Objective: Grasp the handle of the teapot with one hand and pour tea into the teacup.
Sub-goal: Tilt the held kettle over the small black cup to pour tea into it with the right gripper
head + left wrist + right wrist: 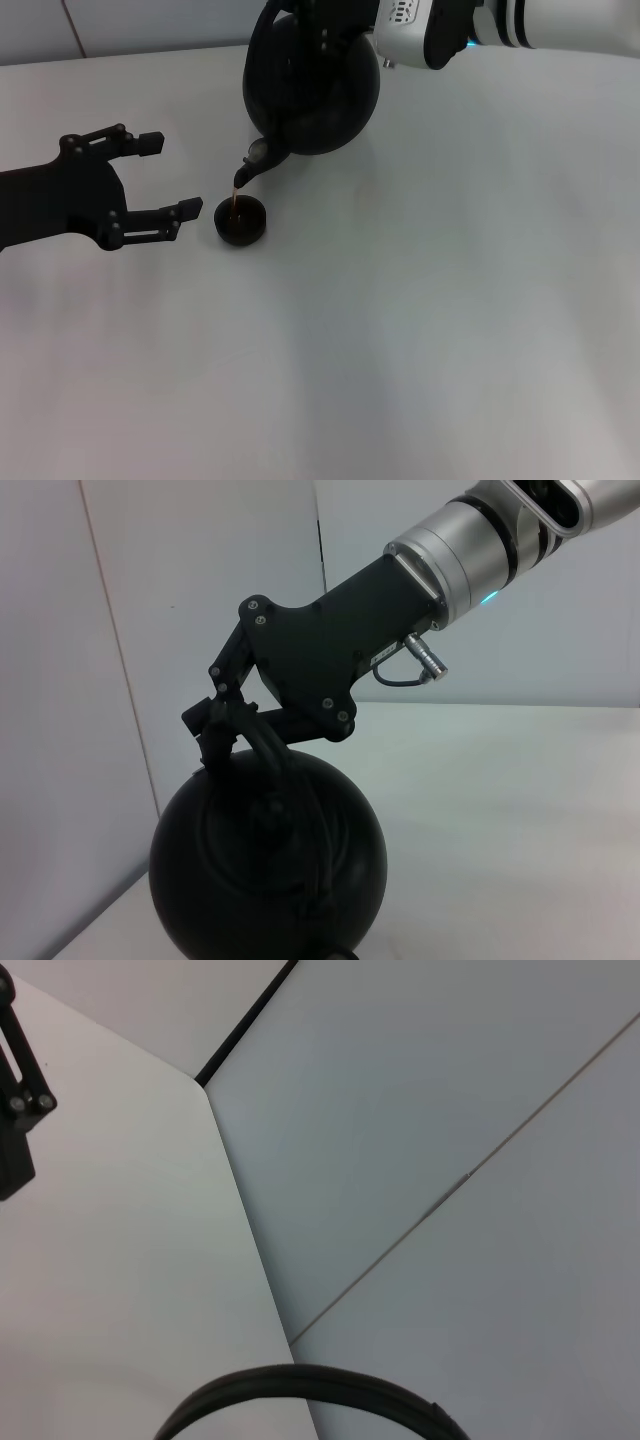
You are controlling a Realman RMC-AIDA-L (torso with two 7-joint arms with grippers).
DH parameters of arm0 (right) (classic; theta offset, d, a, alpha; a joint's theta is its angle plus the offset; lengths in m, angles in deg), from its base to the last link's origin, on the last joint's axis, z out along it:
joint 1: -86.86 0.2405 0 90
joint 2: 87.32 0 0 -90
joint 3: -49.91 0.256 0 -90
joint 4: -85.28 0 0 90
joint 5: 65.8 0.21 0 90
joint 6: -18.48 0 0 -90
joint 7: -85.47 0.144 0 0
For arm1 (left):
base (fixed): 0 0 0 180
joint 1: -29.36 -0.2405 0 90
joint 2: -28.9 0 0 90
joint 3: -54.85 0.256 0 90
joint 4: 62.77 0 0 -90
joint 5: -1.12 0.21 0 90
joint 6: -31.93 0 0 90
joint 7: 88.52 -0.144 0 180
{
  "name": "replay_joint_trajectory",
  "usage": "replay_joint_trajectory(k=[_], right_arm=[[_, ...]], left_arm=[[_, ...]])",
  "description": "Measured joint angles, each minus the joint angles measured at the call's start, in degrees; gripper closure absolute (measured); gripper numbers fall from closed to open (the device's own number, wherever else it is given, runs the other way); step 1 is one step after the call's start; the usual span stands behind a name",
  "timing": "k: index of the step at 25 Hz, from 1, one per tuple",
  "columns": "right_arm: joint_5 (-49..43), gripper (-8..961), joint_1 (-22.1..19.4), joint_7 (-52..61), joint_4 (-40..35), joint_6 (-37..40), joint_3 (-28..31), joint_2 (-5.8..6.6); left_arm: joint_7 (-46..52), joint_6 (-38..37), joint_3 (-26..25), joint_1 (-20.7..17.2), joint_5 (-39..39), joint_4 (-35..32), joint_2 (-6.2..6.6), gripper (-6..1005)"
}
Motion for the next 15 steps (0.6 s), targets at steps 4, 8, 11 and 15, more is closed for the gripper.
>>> replay_joint_trajectory(k=[4,8,11,15], right_arm=[[-0.06,863,0.02,0.00,-0.21,-0.04,-0.04,0.01],[-0.15,863,0.03,0.00,-0.47,-0.06,-0.04,0.01],[-0.64,863,0.03,0.00,-0.49,-0.08,-0.04,0.01],[-0.88,863,0.04,0.01,-0.52,-0.08,-0.54,0.01]], left_arm=[[-0.27,0.08,-0.05,0.00,0.00,0.00,0.00,139],[-0.79,0.09,-0.05,0.00,0.00,0.00,0.00,139],[-1.43,0.09,-0.05,0.00,-0.78,0.51,0.00,139],[-1.43,0.09,-0.05,0.00,-0.78,0.51,0.00,139]])
